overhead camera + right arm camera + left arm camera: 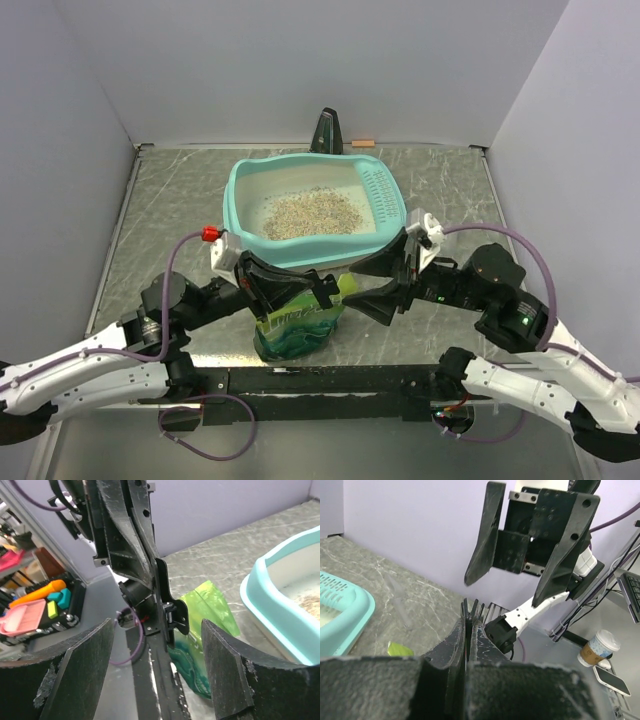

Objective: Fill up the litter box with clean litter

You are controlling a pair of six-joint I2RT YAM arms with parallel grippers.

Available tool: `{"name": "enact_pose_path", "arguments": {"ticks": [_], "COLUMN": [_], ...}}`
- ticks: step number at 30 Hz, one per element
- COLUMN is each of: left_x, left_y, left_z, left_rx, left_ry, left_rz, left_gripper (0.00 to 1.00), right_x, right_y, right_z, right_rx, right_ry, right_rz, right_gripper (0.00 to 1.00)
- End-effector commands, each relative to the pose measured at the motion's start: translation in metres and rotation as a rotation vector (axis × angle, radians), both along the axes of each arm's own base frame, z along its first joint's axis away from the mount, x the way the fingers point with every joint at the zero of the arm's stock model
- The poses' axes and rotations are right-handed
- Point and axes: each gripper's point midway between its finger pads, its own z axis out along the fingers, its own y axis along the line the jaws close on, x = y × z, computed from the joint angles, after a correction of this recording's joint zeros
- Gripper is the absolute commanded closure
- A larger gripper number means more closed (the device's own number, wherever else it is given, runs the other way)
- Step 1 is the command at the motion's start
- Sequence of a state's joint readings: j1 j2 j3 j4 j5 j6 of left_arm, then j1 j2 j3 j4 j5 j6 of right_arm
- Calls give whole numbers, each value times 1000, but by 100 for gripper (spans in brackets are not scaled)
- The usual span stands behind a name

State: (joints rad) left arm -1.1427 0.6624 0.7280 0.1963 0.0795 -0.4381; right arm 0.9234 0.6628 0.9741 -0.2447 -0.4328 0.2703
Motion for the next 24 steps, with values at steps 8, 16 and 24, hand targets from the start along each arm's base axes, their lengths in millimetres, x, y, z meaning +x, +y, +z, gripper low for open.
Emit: {"name": "enact_pose_path", "arguments": {"ticks": [8, 16, 24], "left_x": [-26, -35, -37], "left_y": [13, 7, 7], "left_z": [18, 22, 26], "left_rx": [-26, -29, -37], "left_ry": [-61, -67, -75], "left_rz": [-97, -165, -170], "left_gripper": [99, 99, 99], "right_x": [-17, -17, -18], "right_y": [0, 16, 26], "right_z": [19, 9, -1], "right_rx": [-24, -31, -31], "right_ry": [-107, -71, -39], "right_rz": [104, 167, 210], "right_gripper": [21, 21, 23]}}
